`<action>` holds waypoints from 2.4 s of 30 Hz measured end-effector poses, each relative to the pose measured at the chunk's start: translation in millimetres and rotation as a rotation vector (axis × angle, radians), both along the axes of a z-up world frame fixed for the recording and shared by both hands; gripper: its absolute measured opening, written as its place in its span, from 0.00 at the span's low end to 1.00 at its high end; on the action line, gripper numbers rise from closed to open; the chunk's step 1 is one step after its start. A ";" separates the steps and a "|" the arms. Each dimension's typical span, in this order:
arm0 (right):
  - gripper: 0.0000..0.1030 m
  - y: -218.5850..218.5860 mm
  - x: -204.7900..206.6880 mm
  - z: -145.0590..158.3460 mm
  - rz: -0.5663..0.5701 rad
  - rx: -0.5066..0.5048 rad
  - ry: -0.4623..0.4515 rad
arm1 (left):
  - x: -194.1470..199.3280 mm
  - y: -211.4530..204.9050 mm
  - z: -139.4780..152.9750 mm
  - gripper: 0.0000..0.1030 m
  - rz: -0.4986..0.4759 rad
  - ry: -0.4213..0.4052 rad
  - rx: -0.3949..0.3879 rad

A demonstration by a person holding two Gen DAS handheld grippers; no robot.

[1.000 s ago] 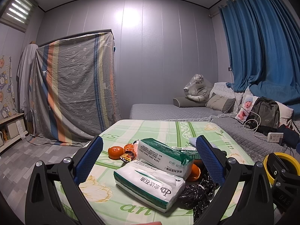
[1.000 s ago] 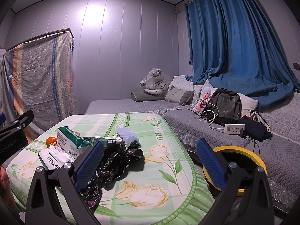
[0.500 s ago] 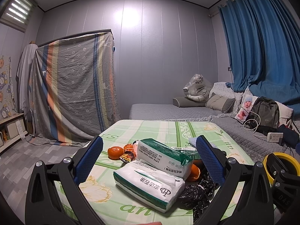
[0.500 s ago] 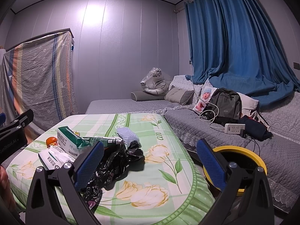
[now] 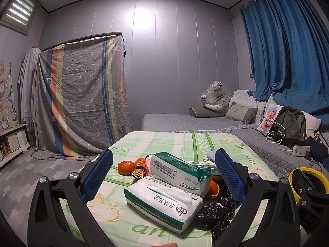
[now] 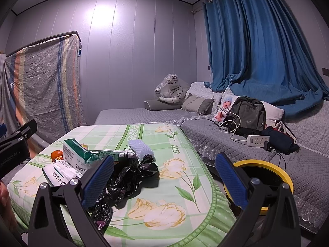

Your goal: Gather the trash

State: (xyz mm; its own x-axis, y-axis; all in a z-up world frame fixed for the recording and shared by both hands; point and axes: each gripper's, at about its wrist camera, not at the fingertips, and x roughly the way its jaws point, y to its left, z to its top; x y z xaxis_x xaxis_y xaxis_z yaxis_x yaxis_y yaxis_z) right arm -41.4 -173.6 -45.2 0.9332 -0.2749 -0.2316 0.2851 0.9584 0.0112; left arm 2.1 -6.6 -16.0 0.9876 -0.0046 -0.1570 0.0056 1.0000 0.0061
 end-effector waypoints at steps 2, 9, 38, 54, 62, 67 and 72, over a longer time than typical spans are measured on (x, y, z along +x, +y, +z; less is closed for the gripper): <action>0.93 0.1 0.2 0.2 -0.001 -0.001 0.001 | 0.9 0.4 0.9 0.92 0.000 -0.001 0.002; 0.93 0.2 6.7 -2.9 0.139 0.040 0.033 | 6.1 9.1 -0.2 0.92 -0.015 -0.020 -0.011; 0.53 68.0 134.9 -105.1 0.650 0.185 0.775 | 37.0 91.2 -59.0 0.92 -0.074 0.100 -0.064; 0.04 -13.4 89.9 -57.8 0.730 0.413 0.590 | 38.6 40.6 -39.5 0.92 -0.356 0.096 0.049; 0.04 -94.2 40.0 -17.6 0.592 0.479 0.352 | 49.9 -43.1 -34.1 0.92 -0.566 0.117 0.227; 0.04 -133.5 11.4 -10.0 0.511 0.485 0.267 | 76.1 -104.4 -36.8 0.92 -0.686 0.193 0.276; 0.04 -158.4 -8.1 -12.5 0.475 0.509 0.222 | 103.3 -163.7 -53.7 0.92 -0.786 0.288 0.367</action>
